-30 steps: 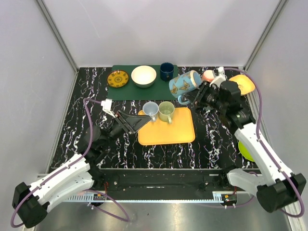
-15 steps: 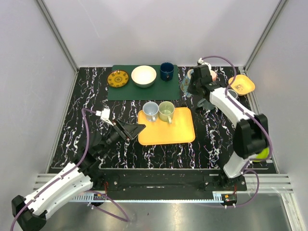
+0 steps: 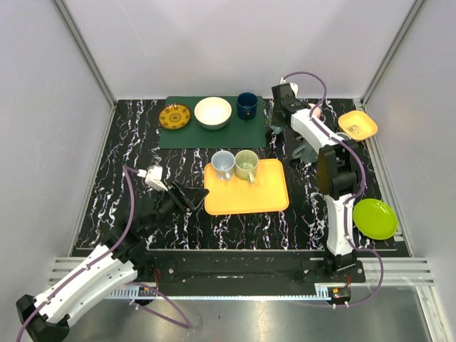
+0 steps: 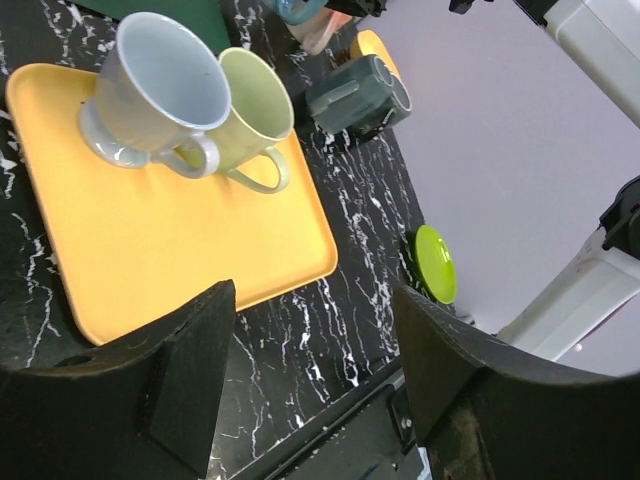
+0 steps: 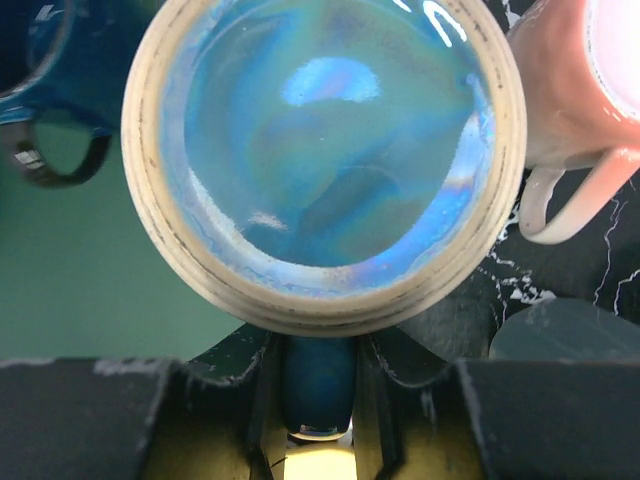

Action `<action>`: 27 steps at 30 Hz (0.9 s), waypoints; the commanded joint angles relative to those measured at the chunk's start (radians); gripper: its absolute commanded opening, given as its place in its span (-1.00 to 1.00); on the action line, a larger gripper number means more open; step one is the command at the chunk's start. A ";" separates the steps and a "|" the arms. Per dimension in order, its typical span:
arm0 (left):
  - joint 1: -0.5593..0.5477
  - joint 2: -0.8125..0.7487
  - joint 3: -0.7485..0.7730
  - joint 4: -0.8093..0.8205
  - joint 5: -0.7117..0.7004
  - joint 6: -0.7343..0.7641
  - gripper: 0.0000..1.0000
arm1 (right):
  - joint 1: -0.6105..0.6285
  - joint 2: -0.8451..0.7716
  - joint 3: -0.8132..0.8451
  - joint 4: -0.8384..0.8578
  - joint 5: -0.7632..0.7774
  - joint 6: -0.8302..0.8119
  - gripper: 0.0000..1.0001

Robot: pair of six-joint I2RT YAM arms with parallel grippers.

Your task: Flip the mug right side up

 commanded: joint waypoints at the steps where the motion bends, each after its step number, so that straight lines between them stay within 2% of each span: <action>1: 0.005 0.002 0.024 -0.025 -0.058 0.042 0.33 | -0.046 0.052 0.125 0.026 0.080 -0.024 -1.00; 14: 0.005 0.114 0.043 0.012 -0.049 0.069 0.35 | -0.066 0.210 0.264 -0.020 0.042 -0.022 -0.97; 15: 0.005 0.117 0.049 0.006 -0.049 0.074 0.36 | -0.065 0.213 0.263 -0.018 0.034 -0.021 -0.89; 18: 0.005 0.123 0.057 -0.004 -0.054 0.085 0.36 | -0.066 0.209 0.260 -0.024 0.010 -0.005 -0.43; 19: 0.005 0.125 0.060 -0.013 -0.063 0.088 0.37 | -0.066 0.201 0.257 -0.027 0.011 0.001 -0.20; 22: 0.005 0.142 0.078 -0.053 -0.089 0.102 0.40 | -0.060 0.141 0.222 -0.020 0.014 0.019 0.09; 24: 0.005 0.151 0.096 -0.085 -0.101 0.118 0.43 | -0.054 0.074 0.199 0.003 0.010 0.030 0.20; 27: 0.005 0.174 0.127 -0.141 -0.160 0.129 0.63 | -0.037 -0.024 0.163 0.008 0.004 0.053 0.35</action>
